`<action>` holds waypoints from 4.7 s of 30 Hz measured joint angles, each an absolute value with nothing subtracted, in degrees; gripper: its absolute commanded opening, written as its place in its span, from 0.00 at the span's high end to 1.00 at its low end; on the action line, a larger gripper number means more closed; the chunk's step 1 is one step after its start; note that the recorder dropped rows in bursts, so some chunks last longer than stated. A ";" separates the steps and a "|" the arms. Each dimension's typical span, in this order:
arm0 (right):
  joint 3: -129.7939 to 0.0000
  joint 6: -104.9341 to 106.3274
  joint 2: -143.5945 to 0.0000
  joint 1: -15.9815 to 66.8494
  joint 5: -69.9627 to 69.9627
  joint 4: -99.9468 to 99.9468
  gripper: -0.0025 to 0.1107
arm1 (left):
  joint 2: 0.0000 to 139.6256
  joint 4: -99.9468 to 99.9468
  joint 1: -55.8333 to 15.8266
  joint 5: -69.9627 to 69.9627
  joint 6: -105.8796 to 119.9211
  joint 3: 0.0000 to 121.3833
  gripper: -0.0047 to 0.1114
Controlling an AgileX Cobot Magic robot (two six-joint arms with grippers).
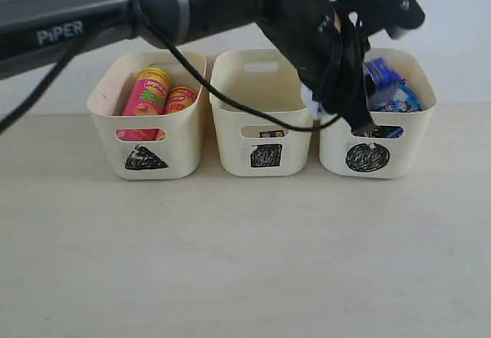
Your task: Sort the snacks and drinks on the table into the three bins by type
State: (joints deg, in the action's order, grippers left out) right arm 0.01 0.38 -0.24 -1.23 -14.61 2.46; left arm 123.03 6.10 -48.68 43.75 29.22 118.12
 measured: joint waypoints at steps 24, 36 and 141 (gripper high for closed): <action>0.01 0.38 -0.24 -1.23 -14.61 2.46 0.98 | 128.53 11.97 -36.27 31.93 14.35 118.12 0.93; 0.01 0.38 -0.24 -1.23 -14.61 2.46 0.98 | 132.90 11.97 -34.28 32.97 12.13 118.12 0.42; 0.01 0.38 -0.24 -1.23 -14.61 2.57 0.98 | 21.62 0.00 -19.55 5.06 4.58 14.32 0.93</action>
